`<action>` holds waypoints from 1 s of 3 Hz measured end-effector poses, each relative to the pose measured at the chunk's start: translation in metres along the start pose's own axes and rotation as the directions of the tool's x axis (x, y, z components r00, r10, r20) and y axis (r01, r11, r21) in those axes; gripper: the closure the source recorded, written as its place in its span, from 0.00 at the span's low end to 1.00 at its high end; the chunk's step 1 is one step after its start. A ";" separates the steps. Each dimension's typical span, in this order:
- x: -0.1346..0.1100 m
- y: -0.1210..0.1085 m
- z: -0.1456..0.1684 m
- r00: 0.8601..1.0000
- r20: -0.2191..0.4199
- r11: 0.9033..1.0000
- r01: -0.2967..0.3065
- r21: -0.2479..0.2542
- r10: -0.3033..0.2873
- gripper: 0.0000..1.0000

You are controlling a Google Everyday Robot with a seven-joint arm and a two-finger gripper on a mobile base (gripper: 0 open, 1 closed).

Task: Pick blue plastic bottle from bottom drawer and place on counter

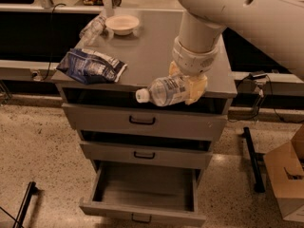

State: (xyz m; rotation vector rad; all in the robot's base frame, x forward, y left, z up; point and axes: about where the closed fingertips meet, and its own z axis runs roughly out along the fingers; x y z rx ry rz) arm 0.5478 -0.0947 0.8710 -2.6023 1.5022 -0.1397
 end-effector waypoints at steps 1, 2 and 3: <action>-0.014 0.013 0.033 0.983 0.143 0.993 -0.118 -0.017 0.120 1.00; -0.027 0.035 0.084 0.932 0.220 0.958 -0.279 -0.072 0.288 1.00; -0.027 0.035 0.084 0.932 0.220 0.958 -0.279 -0.072 0.288 1.00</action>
Offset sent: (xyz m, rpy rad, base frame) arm -0.0477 0.0133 -0.1421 0.3044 0.2621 -0.4175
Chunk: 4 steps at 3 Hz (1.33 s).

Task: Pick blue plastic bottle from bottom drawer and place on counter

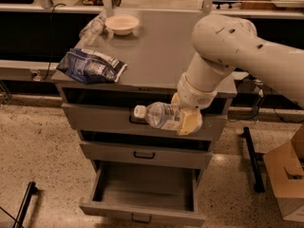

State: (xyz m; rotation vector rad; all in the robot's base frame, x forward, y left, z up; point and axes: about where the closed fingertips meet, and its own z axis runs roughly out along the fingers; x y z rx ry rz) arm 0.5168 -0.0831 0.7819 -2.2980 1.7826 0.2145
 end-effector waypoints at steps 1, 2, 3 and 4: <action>0.019 -0.005 0.036 0.998 0.003 0.998 -0.063 0.004 0.063 1.00; 0.047 -0.003 0.082 0.990 0.017 0.989 -0.143 0.038 0.142 1.00; 0.069 0.000 0.112 0.978 0.084 0.972 -0.200 0.122 0.191 1.00; 0.074 -0.019 0.107 0.975 0.106 0.954 -0.216 0.208 0.197 1.00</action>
Offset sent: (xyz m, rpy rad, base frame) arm 0.0336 -0.0443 -0.1613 0.0713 -0.0397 -0.2791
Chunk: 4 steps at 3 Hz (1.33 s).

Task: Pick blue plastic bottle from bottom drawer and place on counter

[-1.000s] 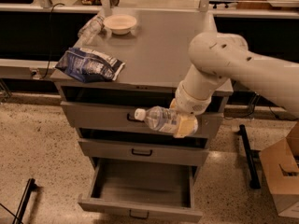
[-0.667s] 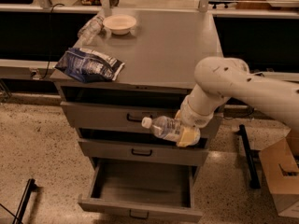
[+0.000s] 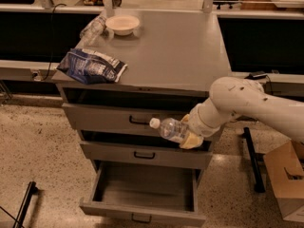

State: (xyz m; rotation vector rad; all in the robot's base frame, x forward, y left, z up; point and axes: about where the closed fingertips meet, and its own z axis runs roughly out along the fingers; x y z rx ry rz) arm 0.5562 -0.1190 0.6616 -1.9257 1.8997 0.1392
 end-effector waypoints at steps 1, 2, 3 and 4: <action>0.000 0.000 0.000 1.000 0.000 1.000 0.001 -0.001 -0.001 1.00; 0.015 0.009 0.027 0.999 -0.021 1.000 -0.025 -0.003 0.025 1.00; 0.044 0.019 0.068 0.998 -0.027 0.999 -0.051 0.001 0.051 1.00; 0.072 0.030 0.109 0.996 0.010 0.996 -0.084 0.016 0.084 1.00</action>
Offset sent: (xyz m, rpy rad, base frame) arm -0.0064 -0.0181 -0.1104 -0.0547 0.0414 -0.0996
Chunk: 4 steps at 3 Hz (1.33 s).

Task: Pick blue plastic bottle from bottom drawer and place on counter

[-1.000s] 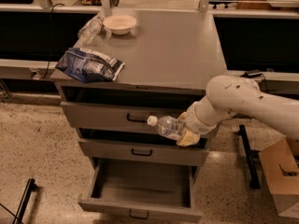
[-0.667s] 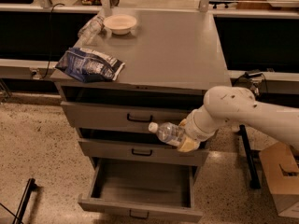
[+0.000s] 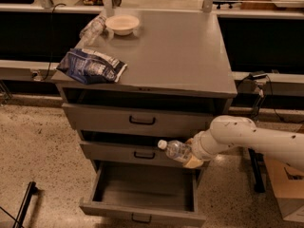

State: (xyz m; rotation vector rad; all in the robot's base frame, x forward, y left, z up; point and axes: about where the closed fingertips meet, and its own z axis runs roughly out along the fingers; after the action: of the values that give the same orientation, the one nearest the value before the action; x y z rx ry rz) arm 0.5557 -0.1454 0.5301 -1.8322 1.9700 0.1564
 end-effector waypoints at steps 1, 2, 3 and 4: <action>0.002 0.002 0.006 1.000 0.010 1.000 -0.005 -0.011 0.005 1.00; 0.014 0.026 0.047 0.997 0.054 0.998 -0.048 -0.045 0.050 1.00; 0.026 0.060 0.097 0.994 0.073 0.992 -0.078 -0.095 0.086 1.00; 0.027 0.063 0.102 0.993 0.075 0.991 -0.083 -0.103 0.091 1.00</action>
Offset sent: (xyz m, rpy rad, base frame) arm -0.0356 0.0190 -0.1440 0.1637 0.1426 -0.0504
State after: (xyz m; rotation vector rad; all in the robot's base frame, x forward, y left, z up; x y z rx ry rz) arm 0.5184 -0.1253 0.4147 -1.7727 2.0201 0.3548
